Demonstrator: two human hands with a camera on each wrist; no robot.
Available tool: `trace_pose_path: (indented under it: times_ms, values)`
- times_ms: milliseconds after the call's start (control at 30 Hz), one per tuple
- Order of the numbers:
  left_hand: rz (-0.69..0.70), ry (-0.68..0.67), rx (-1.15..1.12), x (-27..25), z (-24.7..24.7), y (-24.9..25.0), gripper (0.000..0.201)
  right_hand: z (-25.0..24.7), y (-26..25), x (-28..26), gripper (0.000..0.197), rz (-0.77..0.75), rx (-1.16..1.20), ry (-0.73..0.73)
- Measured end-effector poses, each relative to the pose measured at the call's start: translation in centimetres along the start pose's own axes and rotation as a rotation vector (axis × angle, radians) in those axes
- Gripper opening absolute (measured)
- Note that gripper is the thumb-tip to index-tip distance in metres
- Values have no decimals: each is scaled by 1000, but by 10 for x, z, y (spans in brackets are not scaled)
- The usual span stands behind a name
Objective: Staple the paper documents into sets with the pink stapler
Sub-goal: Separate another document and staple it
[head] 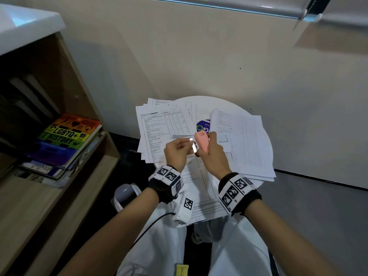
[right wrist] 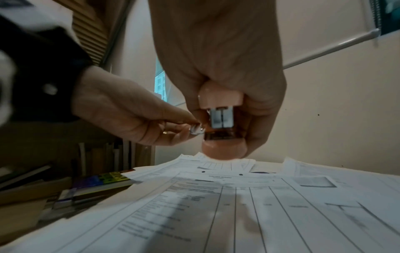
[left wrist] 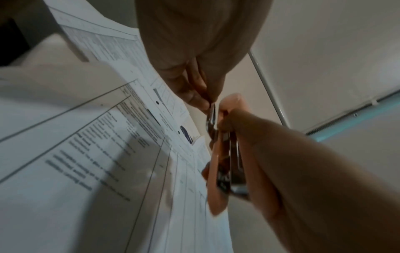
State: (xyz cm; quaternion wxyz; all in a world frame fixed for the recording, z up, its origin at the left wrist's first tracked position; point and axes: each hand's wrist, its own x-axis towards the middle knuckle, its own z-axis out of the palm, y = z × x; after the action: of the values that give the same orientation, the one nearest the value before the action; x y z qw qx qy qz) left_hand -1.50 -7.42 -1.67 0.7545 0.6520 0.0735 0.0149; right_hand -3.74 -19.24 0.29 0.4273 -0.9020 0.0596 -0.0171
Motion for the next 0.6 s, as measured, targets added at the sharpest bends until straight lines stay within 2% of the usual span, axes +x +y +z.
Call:
trace_pose_path:
  times_ms: [167, 200, 300, 367, 433, 533, 600]
  values:
    - [31, 15, 36, 10, -26, 19, 7, -2, 1, -20, 38, -5, -36, -38]
    - [56, 10, 76, 13, -37, 22, 4, -4, 5, -21, 38, 9, -17, -48]
    - [143, 12, 270, 19, -88, 18, 15, -10, 17, -16, 37, 112, 87, -55]
    - [148, 11, 401, 13, -127, 7, 13, -11, 24, -13, 31, 179, 130, -47]
    - [120, 27, 533, 4, -162, -10, 12, -7, 31, -9, 32, 228, 156, -55]
    - [10, 60, 672, -11, -205, -49, 16, 1, 43, -2, 44, 309, 187, -53]
    - [-94, 71, 738, -13, -224, -80, 22, 6, 51, 5, 40, 351, 200, -50]
